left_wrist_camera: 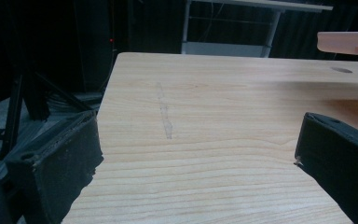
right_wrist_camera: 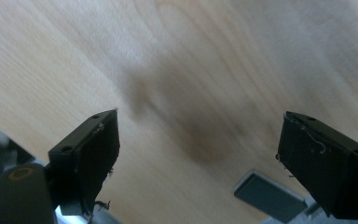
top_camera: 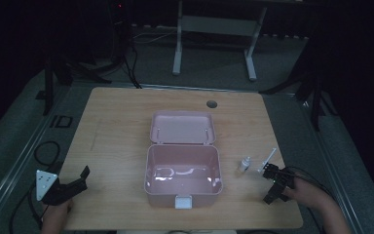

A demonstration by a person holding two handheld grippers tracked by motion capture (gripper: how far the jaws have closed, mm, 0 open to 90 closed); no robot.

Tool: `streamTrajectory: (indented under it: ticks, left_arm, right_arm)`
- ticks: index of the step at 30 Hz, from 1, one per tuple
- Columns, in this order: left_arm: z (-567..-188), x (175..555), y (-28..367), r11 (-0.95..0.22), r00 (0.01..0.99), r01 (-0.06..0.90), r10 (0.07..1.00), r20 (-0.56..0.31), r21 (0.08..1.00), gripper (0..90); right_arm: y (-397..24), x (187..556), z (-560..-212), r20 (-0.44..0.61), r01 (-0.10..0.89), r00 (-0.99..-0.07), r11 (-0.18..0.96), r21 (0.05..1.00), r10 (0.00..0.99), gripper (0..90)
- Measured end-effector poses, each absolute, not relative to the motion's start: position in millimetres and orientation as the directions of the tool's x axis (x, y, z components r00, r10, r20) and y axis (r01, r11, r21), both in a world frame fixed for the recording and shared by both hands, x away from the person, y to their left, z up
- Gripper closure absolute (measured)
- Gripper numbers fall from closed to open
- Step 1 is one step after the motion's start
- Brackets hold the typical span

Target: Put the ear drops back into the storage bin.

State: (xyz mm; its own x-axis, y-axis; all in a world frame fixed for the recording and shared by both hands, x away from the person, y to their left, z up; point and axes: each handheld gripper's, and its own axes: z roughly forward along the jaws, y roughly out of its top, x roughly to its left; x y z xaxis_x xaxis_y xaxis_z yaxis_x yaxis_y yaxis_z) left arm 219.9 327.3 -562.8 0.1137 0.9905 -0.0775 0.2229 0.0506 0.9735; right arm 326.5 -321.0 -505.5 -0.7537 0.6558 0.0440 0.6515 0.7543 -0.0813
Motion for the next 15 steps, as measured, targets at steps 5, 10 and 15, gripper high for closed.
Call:
streamTrajectory:
  ticks: [5,10,15]
  left_arm:
    - [-562.8,219.8,327.3,0.050,0.115,0.222,0.990,-0.077,0.974,0.4]
    - [-562.9,219.6,327.4,0.053,0.115,0.220,0.990,-0.080,0.974,0.4]
    - [-562.9,219.7,327.5,0.052,0.116,0.221,0.990,-0.080,0.974,0.4]
  right_arm:
    - [-313.0,329.8,-505.3,0.054,0.640,-0.755,0.752,-0.159,0.654,12.6]
    - [-307.7,333.4,-502.2,0.063,0.631,-0.760,0.758,-0.162,0.646,13.0]
    - [-306.4,341.1,-496.4,0.065,0.648,-0.751,0.753,-0.116,0.657,13.8]
